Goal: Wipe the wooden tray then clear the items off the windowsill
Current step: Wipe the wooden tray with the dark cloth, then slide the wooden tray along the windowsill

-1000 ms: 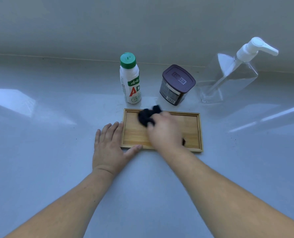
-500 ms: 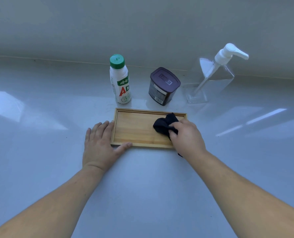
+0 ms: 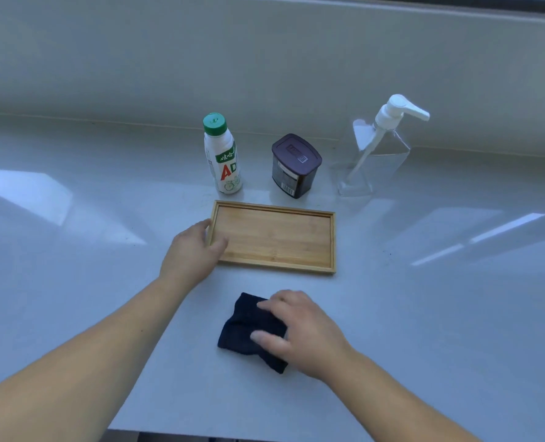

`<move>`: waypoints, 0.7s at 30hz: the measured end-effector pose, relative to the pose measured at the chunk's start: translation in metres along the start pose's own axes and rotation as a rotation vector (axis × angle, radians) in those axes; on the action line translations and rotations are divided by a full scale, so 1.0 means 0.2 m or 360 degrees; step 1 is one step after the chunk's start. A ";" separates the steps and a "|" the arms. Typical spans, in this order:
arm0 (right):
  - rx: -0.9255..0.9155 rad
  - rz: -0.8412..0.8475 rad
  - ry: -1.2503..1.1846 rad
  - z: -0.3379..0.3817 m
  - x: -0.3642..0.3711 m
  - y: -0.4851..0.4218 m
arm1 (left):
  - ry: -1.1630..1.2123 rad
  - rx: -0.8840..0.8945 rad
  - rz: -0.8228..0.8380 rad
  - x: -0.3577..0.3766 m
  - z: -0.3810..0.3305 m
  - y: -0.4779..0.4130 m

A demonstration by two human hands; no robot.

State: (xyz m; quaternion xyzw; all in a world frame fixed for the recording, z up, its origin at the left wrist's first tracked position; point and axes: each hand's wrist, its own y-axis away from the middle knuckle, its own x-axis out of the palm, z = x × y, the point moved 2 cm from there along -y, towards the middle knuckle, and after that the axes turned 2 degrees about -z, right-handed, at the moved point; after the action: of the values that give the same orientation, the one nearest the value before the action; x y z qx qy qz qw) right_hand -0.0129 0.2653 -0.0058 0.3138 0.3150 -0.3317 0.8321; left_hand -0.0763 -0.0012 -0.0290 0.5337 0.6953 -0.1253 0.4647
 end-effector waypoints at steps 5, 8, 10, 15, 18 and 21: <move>0.0956 -0.0789 -0.1064 -0.28 -0.39 -0.14 | 0.0755 -0.0541 0.0115 -0.02 -0.15 -0.01; 0.1286 -0.0609 -0.1765 -0.38 -0.48 -0.26 | 0.0925 -0.0719 0.0125 -0.02 -0.18 -0.03; 0.1372 -0.0532 -0.1874 -0.38 -0.51 -0.30 | 0.1011 -0.0794 0.0128 -0.04 -0.18 -0.04; 0.1487 -0.0486 -0.1992 -0.42 -0.53 -0.34 | 0.1128 -0.0900 0.0287 -0.05 -0.16 -0.09; 0.1484 -0.0440 -0.1918 -0.45 -0.54 -0.37 | 0.0979 -0.0879 0.0349 -0.06 -0.13 -0.14; 0.1461 -0.0451 -0.1848 -0.44 -0.53 -0.37 | 0.0786 -0.0853 0.0398 -0.06 -0.11 -0.15</move>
State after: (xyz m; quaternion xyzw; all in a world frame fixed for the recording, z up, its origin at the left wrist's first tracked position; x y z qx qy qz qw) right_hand -0.1586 0.3237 -0.0052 0.3604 -0.3068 -0.6455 0.5994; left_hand -0.1135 -0.0054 -0.0179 0.4880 0.7240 0.2509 0.4179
